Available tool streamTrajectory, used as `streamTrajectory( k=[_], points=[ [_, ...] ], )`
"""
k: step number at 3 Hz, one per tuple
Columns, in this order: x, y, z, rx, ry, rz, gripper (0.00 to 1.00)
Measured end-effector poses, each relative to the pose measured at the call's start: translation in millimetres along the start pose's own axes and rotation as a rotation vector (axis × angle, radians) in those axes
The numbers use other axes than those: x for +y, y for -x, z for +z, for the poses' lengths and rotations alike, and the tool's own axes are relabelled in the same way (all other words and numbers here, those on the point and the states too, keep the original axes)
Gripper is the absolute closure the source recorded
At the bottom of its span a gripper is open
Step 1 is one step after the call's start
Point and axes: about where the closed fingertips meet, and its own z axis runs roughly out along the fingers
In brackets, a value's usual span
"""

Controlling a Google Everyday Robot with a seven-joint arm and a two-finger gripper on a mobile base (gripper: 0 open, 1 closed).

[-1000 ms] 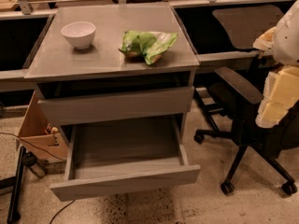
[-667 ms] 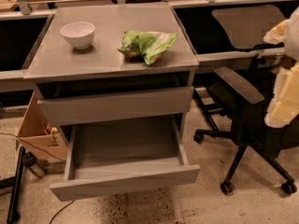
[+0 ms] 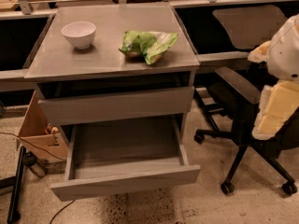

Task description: Close middle drawer

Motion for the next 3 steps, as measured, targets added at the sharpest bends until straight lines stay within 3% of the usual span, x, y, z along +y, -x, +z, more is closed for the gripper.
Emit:
streamTrajectory(
  k=[1,2,3],
  points=[
    [6.1,-3.5,67.3,-0.065,0.113,-0.002,0.0],
    [14.6,-10.0,151.9,-0.129,0.253,0.013,0.0],
    [27.4,-17.0,240.2,-0.183,0.37,-0.008,0.0]
  ],
)
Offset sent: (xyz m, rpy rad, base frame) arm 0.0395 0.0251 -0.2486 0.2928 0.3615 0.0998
